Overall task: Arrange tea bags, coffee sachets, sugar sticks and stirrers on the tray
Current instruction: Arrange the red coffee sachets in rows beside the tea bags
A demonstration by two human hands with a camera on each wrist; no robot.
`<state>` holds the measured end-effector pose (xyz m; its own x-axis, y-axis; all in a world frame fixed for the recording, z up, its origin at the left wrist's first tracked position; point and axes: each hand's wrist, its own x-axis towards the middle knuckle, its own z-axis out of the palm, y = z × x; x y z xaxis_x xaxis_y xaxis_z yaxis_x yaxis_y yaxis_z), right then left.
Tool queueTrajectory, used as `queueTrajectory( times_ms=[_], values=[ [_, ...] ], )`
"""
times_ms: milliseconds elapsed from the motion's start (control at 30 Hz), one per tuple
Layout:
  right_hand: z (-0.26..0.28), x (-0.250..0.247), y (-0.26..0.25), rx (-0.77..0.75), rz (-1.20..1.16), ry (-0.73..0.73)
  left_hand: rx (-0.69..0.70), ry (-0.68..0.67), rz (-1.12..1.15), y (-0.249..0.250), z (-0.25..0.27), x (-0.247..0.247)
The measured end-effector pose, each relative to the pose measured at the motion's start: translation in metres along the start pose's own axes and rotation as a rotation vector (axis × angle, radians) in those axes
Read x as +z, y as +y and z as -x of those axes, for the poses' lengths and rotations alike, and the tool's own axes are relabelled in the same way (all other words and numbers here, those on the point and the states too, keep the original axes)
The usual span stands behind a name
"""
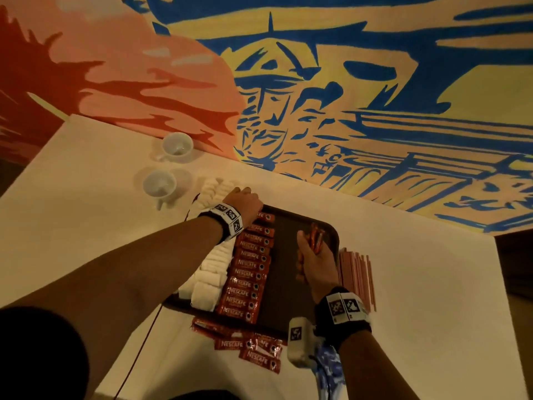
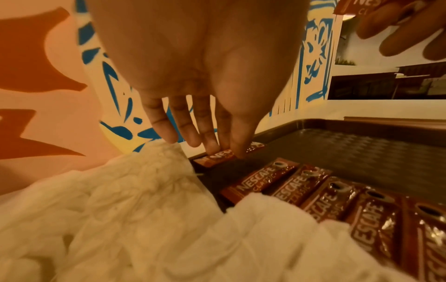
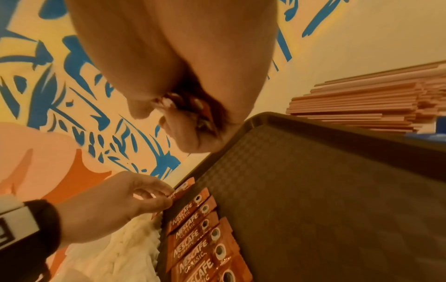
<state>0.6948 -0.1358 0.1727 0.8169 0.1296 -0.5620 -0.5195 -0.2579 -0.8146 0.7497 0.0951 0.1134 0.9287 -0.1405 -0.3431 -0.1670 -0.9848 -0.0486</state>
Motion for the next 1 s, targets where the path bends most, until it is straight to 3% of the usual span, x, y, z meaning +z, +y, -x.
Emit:
queueTrajectory(
  times_ms=[633, 733, 833, 933, 1000],
  values=[
    [-0.009, 0.015, 0.018, 0.045, -0.014, -0.085, 0.025, 0.088, 0.040, 0.008, -0.013, 0.016],
    [-0.008, 0.013, 0.018, 0.022, -0.016, -0.108, 0.019, 0.077, 0.295, 0.009, -0.009, -0.001],
    [-0.007, 0.011, 0.017, -0.006, -0.012, -0.129, 0.039, 0.076, 0.761, 0.011, 0.003, -0.025],
    [-0.005, 0.011, 0.015, -0.037, -0.044, -0.134, 0.051, -0.028, 1.179, 0.011, 0.025, -0.042],
    [-0.006, 0.012, 0.014, -0.033, -0.057, -0.140, 0.102, -0.094, 1.252, 0.011, 0.038, -0.047]
  ],
)
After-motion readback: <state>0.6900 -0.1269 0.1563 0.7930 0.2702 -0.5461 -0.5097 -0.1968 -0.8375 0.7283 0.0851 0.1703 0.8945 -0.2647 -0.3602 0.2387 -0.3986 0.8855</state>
